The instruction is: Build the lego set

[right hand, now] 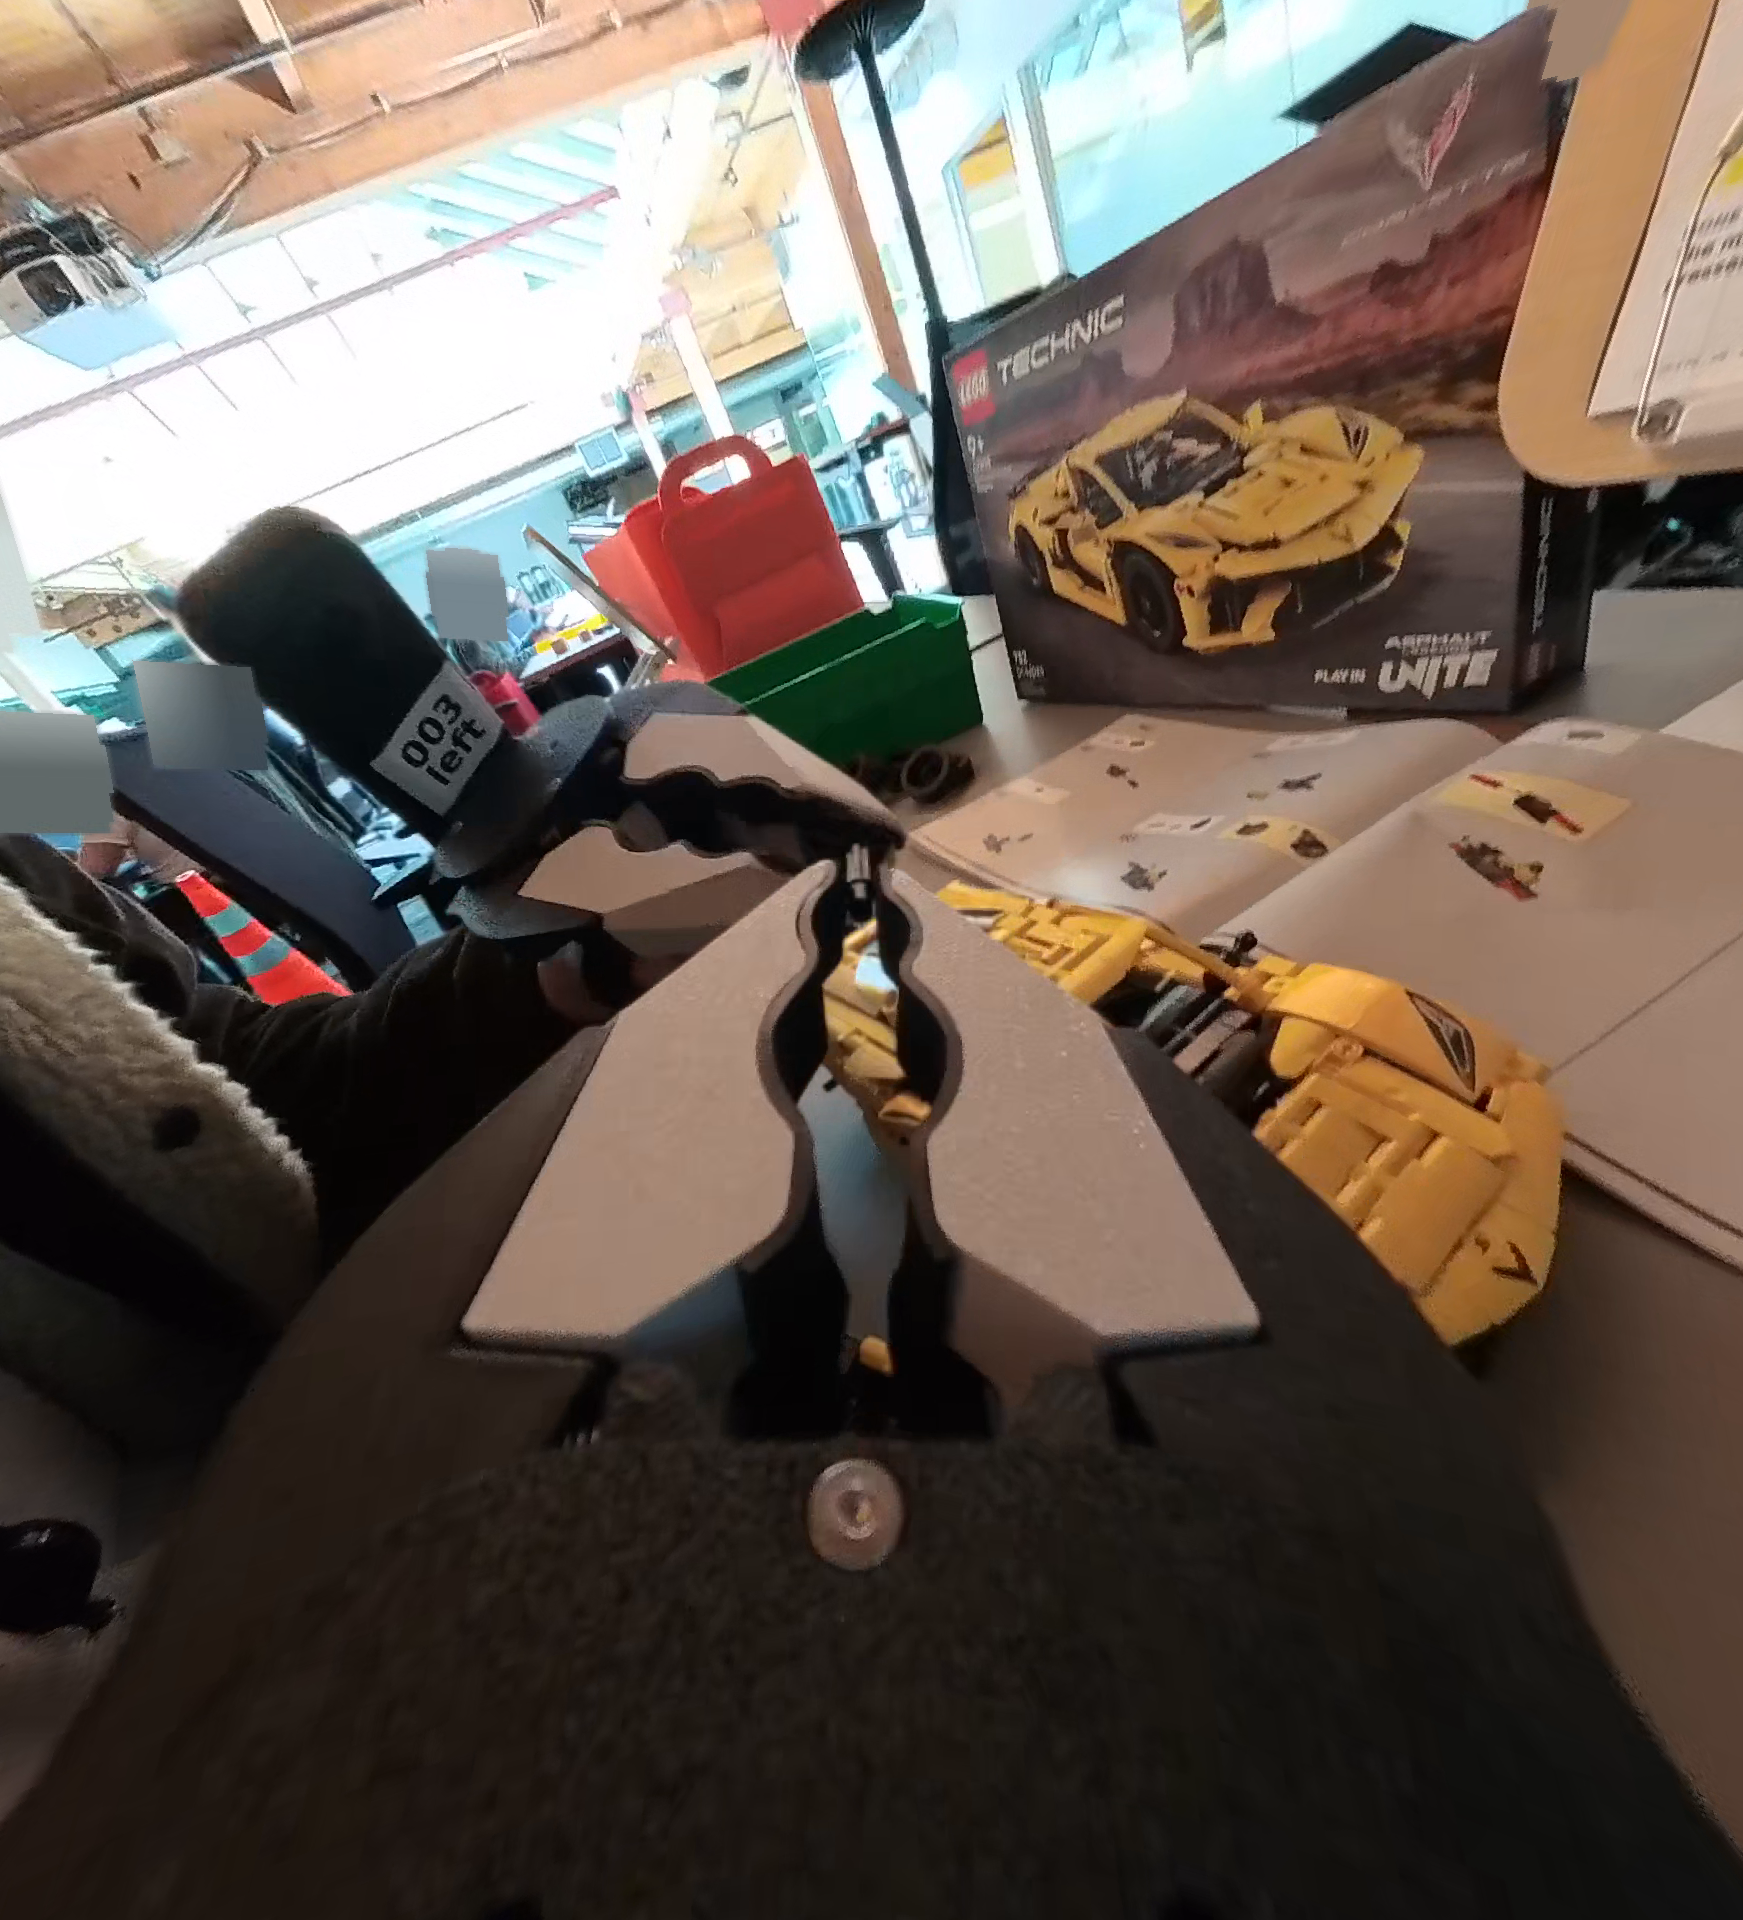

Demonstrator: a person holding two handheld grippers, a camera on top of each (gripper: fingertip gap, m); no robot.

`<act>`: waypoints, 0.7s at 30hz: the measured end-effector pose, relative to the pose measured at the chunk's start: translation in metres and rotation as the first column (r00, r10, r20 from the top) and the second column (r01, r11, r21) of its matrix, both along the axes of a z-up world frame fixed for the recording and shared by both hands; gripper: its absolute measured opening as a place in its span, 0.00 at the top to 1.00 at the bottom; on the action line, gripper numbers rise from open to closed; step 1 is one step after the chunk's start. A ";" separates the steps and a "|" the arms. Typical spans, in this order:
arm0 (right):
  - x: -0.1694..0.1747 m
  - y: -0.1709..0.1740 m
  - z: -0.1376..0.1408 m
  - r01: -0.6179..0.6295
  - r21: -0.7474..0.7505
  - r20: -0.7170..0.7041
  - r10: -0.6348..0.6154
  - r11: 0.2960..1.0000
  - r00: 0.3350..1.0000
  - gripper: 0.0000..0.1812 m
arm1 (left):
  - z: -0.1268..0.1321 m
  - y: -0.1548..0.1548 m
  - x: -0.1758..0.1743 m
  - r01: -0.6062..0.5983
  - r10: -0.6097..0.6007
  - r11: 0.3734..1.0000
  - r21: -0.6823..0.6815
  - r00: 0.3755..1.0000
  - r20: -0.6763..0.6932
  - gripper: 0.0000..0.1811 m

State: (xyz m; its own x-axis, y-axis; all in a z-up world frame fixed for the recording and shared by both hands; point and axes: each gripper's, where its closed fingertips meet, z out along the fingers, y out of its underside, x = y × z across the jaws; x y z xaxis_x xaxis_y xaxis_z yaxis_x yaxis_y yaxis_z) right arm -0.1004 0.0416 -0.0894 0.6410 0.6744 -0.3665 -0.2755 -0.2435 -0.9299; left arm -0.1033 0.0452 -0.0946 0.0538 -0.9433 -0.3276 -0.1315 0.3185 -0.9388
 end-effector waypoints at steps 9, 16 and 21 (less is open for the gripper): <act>0.004 -0.003 -0.013 0.000 -0.052 0.031 0.002 0.999 1.000 0.99 | -0.011 0.002 0.002 -0.003 0.004 1.000 0.023 0.999 -0.049 0.92; 0.055 -0.066 -0.120 -0.019 -0.387 0.659 0.291 0.922 0.693 0.98 | -0.011 0.007 0.001 -0.020 0.021 1.000 0.012 0.998 -0.056 0.92; 0.065 -0.085 -0.155 -0.030 -0.385 0.717 0.320 0.922 0.619 0.97 | -0.017 0.001 0.005 -0.011 0.014 0.999 0.038 0.997 -0.080 0.92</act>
State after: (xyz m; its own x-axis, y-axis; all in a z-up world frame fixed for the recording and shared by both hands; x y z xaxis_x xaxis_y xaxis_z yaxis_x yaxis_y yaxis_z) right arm -0.0351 -0.0435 -0.2443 0.6647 0.7470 -0.0131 0.5661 -0.5150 -0.6437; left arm -0.0979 0.0461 -0.1116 0.0374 -0.9296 -0.3667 -0.2099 0.3514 -0.9124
